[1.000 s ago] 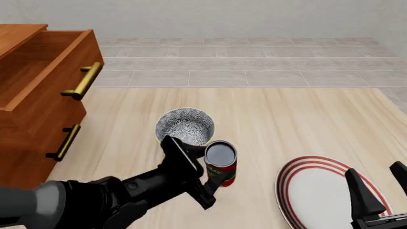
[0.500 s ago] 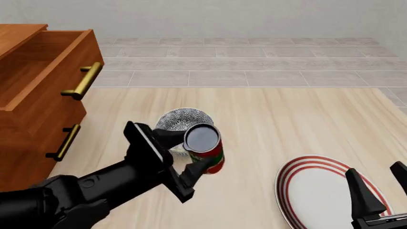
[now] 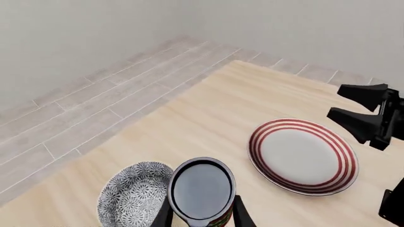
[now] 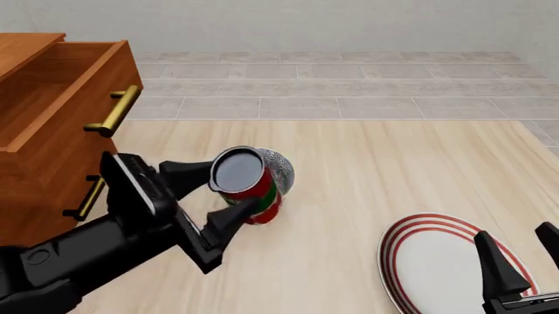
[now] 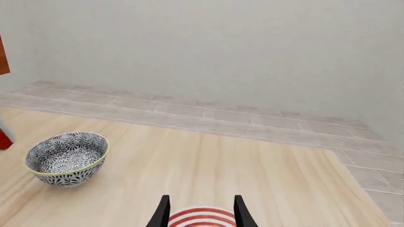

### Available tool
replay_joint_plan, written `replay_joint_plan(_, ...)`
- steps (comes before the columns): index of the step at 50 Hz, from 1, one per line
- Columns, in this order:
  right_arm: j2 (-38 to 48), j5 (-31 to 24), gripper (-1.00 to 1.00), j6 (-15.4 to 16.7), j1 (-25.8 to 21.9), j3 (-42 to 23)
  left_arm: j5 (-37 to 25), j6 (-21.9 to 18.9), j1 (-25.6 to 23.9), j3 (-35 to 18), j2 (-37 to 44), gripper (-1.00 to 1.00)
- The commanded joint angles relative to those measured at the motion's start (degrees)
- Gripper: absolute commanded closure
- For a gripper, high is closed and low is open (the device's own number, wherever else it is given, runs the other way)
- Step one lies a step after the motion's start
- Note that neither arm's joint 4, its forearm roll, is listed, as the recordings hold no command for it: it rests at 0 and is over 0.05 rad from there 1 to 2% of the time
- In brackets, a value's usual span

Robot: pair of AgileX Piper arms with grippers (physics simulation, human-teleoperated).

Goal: Put the ketchup in the top drawer of the cabinet.

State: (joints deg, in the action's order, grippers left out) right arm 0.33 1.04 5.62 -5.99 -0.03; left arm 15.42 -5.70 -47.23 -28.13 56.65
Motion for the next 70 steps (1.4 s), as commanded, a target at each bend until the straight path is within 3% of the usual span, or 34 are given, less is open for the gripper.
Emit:
replay_joint_plan(1,-0.19,-0.38,-1.00,-0.14,0.23,0.03,-6.66,-1.06,2.06,-1.07,-8.78,1.00)
replay_joint_plan(21,0.24,-0.53,-1.00,1.46,-0.28,0.00,-18.76,-0.30,5.05,-4.89,-18.28,1.00)
replay_joint_plan(26,0.24,-0.56,-1.00,1.75,-0.18,0.00,-24.29,-2.05,8.32,-8.79,-23.30,1.00)
replay_joint_plan(28,0.25,-0.61,-1.00,1.88,-0.11,0.00,-27.71,-0.01,10.03,-11.54,-23.73,1.00)
replay_joint_plan(33,0.31,-0.69,-1.00,2.00,-0.23,0.02,-31.82,-1.44,10.78,-14.10,-26.26,1.00)
replay_joint_plan(35,0.36,-0.68,-1.00,1.97,-0.21,0.01,-34.23,0.29,10.90,-15.75,-26.47,1.00)
replay_joint_plan(43,0.43,-0.72,-1.00,2.00,-0.32,0.02,-40.25,-3.63,12.00,-19.73,-28.18,1.00)
replay_joint_plan(51,0.65,-0.67,-1.00,2.02,-0.44,0.02,-44.16,-3.45,17.34,-21.80,-27.17,1.00)
replay_joint_plan(63,0.52,-0.90,-1.00,1.95,-0.51,0.02,-51.75,-4.21,19.39,-26.78,-28.48,1.00)
replay_joint_plan(65,0.50,-0.90,-1.00,1.93,-0.50,0.02,-52.84,-6.27,21.47,-27.90,-28.92,1.00)
replay_joint_plan(68,0.46,-0.95,-1.00,1.88,-0.45,0.02,-55.14,-5.46,23.09,-29.94,-27.70,1.00)
replay_joint_plan(70,0.52,-0.90,-1.00,1.96,-0.55,0.02,-55.77,-8.14,23.58,-30.43,-28.02,1.00)
